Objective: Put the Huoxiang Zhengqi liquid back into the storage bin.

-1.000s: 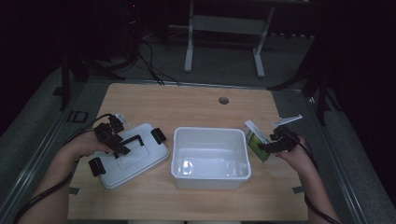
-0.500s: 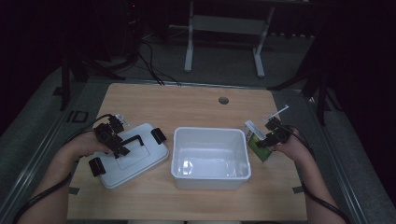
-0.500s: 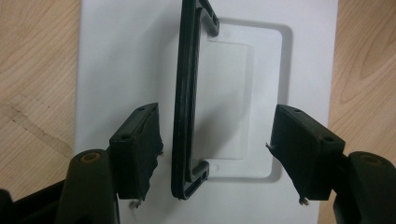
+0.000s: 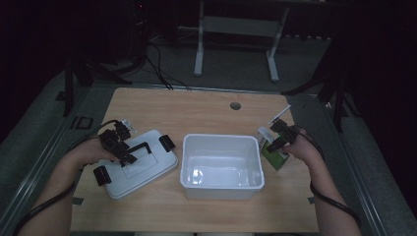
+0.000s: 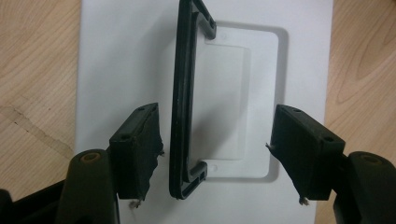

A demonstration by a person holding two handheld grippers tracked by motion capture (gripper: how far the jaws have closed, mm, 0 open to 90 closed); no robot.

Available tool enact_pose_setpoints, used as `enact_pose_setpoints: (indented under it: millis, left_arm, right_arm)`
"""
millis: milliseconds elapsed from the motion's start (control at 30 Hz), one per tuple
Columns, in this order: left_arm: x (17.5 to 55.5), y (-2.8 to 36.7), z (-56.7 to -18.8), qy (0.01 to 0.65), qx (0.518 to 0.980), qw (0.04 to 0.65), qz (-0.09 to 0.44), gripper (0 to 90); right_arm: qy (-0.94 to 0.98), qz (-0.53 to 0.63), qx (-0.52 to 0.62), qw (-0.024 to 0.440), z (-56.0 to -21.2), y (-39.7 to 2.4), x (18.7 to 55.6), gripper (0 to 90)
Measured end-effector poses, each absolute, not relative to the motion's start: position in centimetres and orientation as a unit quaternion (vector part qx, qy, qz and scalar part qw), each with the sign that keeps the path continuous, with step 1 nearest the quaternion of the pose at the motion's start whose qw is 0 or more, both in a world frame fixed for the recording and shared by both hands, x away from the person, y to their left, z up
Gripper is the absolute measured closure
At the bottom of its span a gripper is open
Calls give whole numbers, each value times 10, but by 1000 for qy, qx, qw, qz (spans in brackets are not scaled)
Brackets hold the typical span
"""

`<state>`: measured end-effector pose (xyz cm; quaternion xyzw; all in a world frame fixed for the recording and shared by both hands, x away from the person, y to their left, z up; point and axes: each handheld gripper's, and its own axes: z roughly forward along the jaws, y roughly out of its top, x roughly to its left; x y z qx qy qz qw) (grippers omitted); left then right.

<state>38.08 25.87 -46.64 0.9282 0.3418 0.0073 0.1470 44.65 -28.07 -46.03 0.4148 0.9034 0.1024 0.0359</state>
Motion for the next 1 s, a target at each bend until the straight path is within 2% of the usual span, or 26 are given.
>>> enact_pose_setpoints:
  millis: [333, 633, 1000]
  left_arm:
    - [380, 261, -469, 345, 927, 148, 4, 337]
    - [380, 260, -470, 345, 927, 149, 1, 337]
    - [380, 262, -469, 349, 925, 149, 1, 337]
  right_arm:
    - [900, 92, 424, 25, -467, -276, 454, 571]
    - [903, 91, 419, 28, -467, -276, 455, 637]
    - [909, 82, 406, 38, -443, -289, 447, 641]
